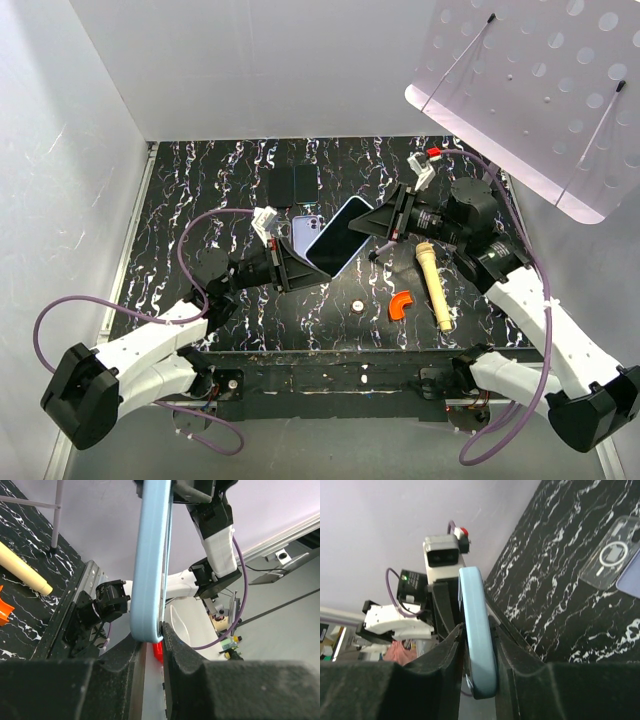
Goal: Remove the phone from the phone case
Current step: Remove the phone case from the phone.
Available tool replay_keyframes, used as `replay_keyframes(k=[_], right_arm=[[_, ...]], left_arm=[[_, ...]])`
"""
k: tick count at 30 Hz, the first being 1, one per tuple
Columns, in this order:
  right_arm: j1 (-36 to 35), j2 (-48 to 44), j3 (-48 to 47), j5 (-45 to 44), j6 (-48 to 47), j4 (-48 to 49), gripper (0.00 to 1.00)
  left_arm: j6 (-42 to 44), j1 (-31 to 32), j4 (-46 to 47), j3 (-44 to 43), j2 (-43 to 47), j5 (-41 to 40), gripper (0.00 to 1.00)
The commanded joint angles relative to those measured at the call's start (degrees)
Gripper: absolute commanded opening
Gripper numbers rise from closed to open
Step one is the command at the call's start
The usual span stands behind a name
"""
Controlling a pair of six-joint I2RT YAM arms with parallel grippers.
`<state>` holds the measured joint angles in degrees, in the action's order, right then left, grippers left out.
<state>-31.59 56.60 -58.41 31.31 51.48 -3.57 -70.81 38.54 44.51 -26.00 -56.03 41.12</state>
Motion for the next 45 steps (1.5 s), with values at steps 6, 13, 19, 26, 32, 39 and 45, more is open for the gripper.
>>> replay_keyframes(k=[6, 13, 19, 26, 32, 39, 45], right_arm=[[0.83, 2.64, -1.36, 13.16, -0.61, -1.37, 0.01], [0.66, 0.01, 8.56, 5.62, 14.50, 19.71, 0.01], [-0.40, -1.05, 13.58, -1.77, 21.29, 30.28, 0.01], [-1.10, -2.28, 14.29, -6.87, 21.20, 30.74, 0.01], [-2.68, -2.19, 14.20, -8.19, 20.50, 29.77, 0.01], [-3.39, -2.46, 14.29, -6.97, 24.79, 29.41, 0.01], [-3.39, 1.05, 17.89, -1.96, 45.15, 45.37, 0.01]], left_arm=[[1.99, -0.84, 1.21, -4.67, 0.83, 1.24, 0.00], [-2.75, -1.01, -1.02, -4.77, -0.48, -2.45, 0.01], [-5.31, -0.93, 0.67, -3.71, -0.93, -5.61, 0.03], [-4.08, -1.01, -2.15, -4.06, 0.75, -7.46, 0.06], [-4.17, -1.01, -1.80, -4.32, 0.31, -8.51, 0.09], [10.04, -1.02, -3.90, -2.57, 2.24, -12.64, 0.00], [31.24, -1.19, -5.58, -3.09, 1.28, -12.47, 0.00]])
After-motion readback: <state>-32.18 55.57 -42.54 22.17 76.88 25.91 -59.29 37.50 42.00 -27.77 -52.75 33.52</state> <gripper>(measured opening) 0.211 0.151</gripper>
